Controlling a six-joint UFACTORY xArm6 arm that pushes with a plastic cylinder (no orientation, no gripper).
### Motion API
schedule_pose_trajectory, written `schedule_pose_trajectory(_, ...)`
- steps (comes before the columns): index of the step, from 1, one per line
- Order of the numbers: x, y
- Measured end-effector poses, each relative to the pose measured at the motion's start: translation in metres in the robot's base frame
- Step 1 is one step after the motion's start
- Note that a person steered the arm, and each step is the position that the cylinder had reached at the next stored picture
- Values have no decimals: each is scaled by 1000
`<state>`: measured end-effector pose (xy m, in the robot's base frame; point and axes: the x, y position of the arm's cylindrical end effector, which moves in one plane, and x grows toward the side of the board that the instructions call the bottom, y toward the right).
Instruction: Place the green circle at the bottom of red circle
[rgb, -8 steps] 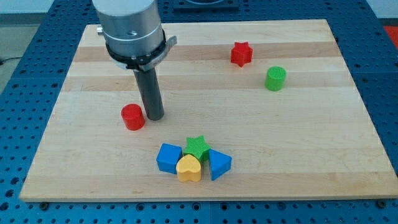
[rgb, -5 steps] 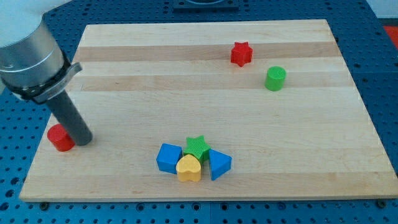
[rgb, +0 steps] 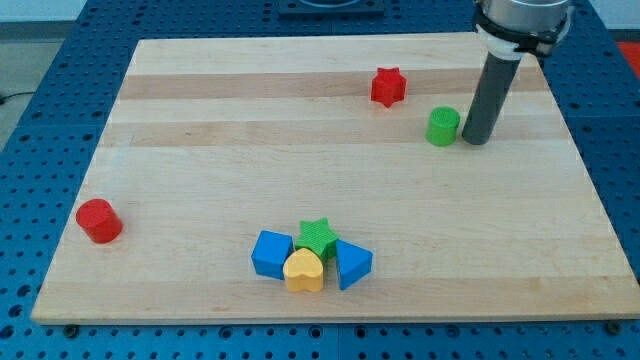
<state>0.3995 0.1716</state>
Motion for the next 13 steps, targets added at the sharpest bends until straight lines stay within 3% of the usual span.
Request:
schedule_pose_trajectory(3, -43, -119)
schedule_pose_trajectory(4, -34, -184)
schedule_pose_trajectory(5, 3, -218)
schedule_pose_trajectory(7, 40, -277)
schedule_pose_trajectory(8, 84, -298)
schedule_pose_trajectory(10, 147, -283)
schedule_pose_trajectory(13, 164, -364)
